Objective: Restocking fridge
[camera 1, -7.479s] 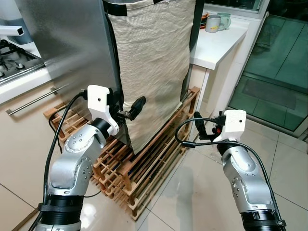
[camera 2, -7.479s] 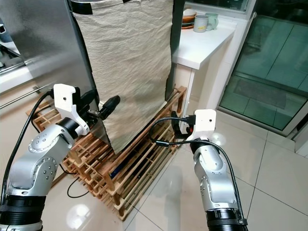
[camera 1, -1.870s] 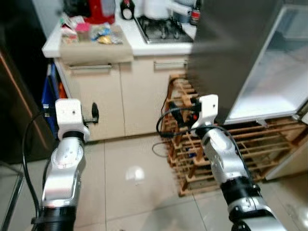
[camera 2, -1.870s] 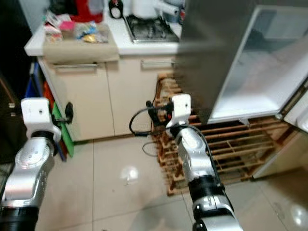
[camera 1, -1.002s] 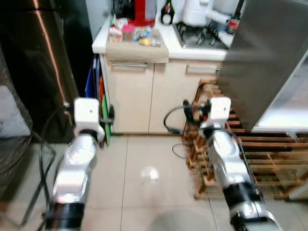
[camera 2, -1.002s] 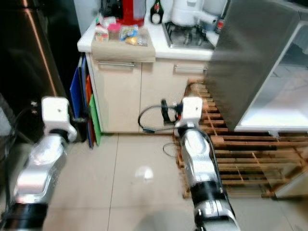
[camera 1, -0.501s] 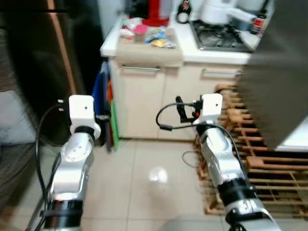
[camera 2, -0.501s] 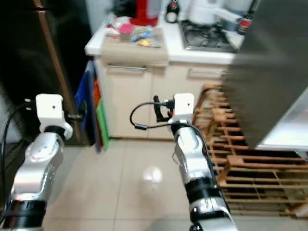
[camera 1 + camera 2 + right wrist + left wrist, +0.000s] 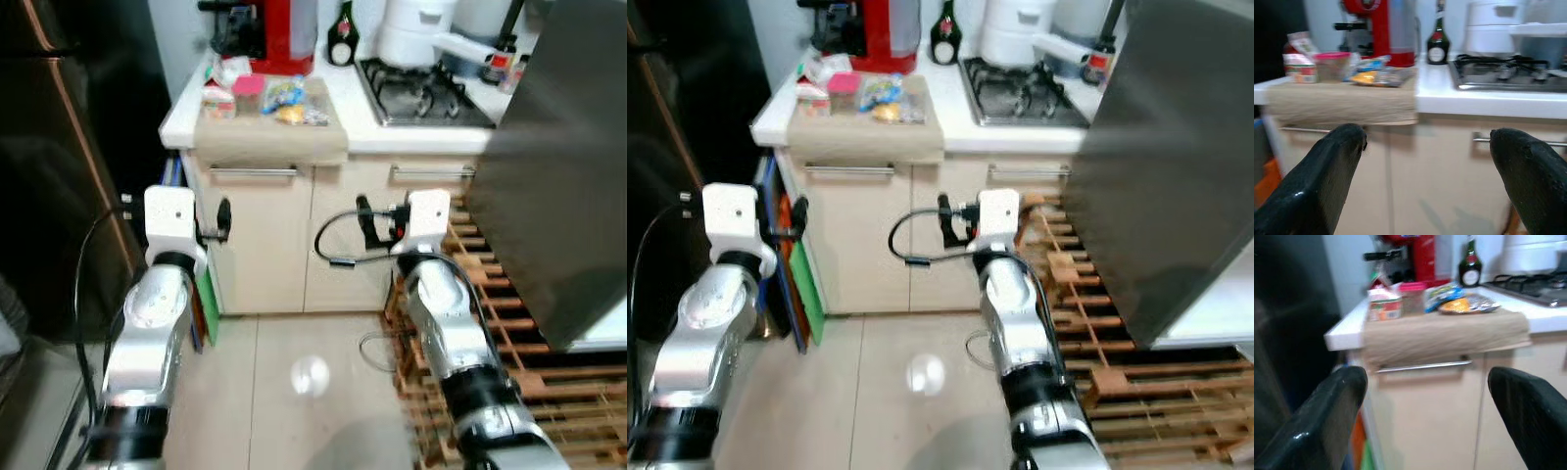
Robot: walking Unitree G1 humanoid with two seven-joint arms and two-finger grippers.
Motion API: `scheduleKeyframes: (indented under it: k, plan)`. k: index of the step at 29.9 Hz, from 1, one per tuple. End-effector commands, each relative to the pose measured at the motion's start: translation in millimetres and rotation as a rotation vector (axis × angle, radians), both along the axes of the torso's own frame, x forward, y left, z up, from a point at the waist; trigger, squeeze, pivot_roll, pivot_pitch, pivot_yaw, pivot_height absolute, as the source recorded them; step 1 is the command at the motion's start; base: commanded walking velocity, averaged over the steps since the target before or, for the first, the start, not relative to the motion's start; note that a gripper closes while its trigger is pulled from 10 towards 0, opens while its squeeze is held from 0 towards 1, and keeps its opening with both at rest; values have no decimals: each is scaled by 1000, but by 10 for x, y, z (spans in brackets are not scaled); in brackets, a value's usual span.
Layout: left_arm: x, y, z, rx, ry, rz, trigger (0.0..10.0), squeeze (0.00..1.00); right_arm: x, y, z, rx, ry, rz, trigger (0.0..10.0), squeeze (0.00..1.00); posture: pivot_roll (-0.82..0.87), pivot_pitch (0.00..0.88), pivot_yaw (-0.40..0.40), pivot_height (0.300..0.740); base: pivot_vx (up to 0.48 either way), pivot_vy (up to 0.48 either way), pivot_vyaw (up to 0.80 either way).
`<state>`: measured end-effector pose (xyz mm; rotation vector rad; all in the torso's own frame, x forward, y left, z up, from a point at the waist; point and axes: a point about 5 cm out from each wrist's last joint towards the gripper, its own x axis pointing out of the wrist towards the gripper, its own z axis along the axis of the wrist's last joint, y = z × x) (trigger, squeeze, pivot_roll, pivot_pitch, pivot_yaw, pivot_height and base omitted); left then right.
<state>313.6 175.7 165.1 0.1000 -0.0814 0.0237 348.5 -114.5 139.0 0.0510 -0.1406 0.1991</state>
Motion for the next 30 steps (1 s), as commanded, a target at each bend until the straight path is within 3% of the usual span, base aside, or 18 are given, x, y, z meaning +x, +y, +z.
scheduleKeyframes:
  k: [1, 9, 14, 22, 28, 30]
  plan:
    - [3, -36, 32, 10, -10, -12, 10000, 0, 12, -30, 65, 6, -28, -10, 10000, 0, -17, 0, -8, 740, 480, 0, 0]
    - [6, -42, 74, 14, -28, -7, 10000, 0, 43, 10, 171, 24, -65, -1, 10000, 0, -16, 0, -11, 740, 480, 0, 240]
    - [17, -58, 314, 93, -66, -23, 10000, 0, 64, -31, 228, 66, -66, -18, 10000, 0, -11, 0, -19, 740, 480, 0, 0]
    - [-13, 63, 326, 62, -44, -3, 10000, 0, 25, -22, 89, 63, -25, -24, 10000, 0, 17, 0, 1, 740, 480, 0, 0]
    - [-25, 84, 415, 55, -76, 3, 10000, 0, 42, 89, 366, 43, -126, 7, 10000, 0, 20, 0, 5, 740, 480, 0, 0]
    - [-40, 59, 535, 72, -118, -5, 10000, 0, 63, 111, 586, 63, -193, 16, 10000, 0, 21, 0, -3, 740, 480, 0, 0]
